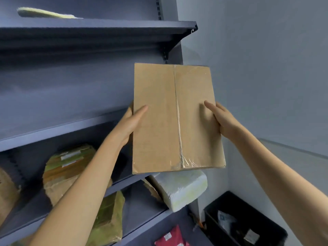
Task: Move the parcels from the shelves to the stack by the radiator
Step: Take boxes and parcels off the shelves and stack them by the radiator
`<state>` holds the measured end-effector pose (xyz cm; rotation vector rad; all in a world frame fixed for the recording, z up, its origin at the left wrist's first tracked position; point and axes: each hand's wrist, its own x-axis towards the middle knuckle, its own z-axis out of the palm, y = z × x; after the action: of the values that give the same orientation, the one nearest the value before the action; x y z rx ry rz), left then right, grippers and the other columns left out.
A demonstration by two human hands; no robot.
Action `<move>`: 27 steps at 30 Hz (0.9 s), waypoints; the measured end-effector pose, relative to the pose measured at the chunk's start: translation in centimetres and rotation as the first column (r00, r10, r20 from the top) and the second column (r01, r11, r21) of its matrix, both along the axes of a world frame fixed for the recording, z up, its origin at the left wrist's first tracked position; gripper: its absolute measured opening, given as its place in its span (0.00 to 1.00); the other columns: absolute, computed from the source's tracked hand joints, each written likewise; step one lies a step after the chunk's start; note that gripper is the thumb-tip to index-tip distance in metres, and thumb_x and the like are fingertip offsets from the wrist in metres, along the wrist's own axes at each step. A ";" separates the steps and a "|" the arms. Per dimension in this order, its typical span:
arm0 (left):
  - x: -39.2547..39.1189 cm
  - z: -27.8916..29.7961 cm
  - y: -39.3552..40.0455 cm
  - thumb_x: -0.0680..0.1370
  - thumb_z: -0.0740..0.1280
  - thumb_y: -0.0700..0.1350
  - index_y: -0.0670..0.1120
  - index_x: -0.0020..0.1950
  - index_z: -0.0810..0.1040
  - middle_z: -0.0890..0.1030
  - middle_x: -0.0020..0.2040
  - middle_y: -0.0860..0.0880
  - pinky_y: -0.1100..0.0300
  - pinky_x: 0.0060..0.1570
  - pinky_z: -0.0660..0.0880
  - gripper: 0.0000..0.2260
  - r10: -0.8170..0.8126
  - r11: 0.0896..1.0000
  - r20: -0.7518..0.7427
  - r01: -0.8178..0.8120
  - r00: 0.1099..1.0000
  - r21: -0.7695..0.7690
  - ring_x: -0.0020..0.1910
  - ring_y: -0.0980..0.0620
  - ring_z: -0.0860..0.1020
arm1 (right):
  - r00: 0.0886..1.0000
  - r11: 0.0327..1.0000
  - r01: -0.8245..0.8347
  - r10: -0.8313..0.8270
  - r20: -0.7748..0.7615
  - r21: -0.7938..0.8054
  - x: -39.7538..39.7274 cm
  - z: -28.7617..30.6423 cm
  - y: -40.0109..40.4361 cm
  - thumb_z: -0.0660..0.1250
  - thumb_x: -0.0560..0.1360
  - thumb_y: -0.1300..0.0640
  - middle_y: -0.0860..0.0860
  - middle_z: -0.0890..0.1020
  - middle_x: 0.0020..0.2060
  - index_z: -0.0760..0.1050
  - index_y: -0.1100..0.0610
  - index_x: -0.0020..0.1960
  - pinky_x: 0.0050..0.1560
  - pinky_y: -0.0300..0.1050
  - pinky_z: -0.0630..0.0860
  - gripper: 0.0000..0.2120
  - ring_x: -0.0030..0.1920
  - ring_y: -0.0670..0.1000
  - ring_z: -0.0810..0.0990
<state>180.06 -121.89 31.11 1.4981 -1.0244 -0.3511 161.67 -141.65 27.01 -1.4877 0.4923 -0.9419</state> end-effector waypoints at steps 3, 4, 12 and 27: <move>-2.6 -1.7 0.3 0.76 0.65 0.56 0.52 0.75 0.59 0.72 0.67 0.57 0.60 0.67 0.65 0.30 -0.050 0.998 -0.020 0.051 0.999 0.040 0.64 0.58 0.71 | 0.998 0.997 0.061 -0.061 -0.003 0.048 -4.3 -1.9 2.2 0.62 0.77 0.46 0.47 0.78 0.57 0.70 0.52 0.64 0.58 0.45 0.72 0.19 0.56 0.49 0.77; -4.0 -2.5 -0.2 0.77 0.64 0.55 0.51 0.75 0.60 0.73 0.65 0.57 0.61 0.65 0.66 0.29 -0.085 0.995 -0.025 0.086 0.996 0.048 0.63 0.57 0.72 | 0.995 0.993 0.098 -0.098 0.001 0.073 -6.2 -3.0 2.8 0.62 0.77 0.46 0.47 0.79 0.56 0.70 0.52 0.63 0.56 0.43 0.73 0.17 0.55 0.48 0.77; -21.0 -17.1 -9.3 0.78 0.64 0.52 0.45 0.76 0.54 0.64 0.74 0.51 0.59 0.71 0.59 0.31 -0.374 0.846 -0.189 0.417 0.908 0.331 0.73 0.51 0.63 | 0.864 0.799 0.501 -0.443 -0.239 0.332 -27.5 -17.5 6.7 0.63 0.76 0.43 0.45 0.78 0.45 0.67 0.49 0.63 0.30 0.31 0.73 0.19 0.36 0.38 0.78; -45.5 -62.4 -11.8 0.76 0.65 0.56 0.52 0.77 0.46 0.64 0.74 0.47 0.45 0.68 0.67 0.37 -0.159 0.219 -0.527 0.551 0.835 0.805 0.70 0.44 0.68 | 0.562 0.187 0.819 -0.450 -0.694 0.543 -49.5 -57.0 14.7 0.62 0.78 0.51 0.51 0.69 0.69 0.57 0.53 0.74 0.58 0.40 0.65 0.27 0.62 0.48 0.69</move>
<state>134.56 -133.69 -31.26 2.0817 -0.8691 -1.8123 112.16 -126.93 -30.00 -0.4249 1.7676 -0.8003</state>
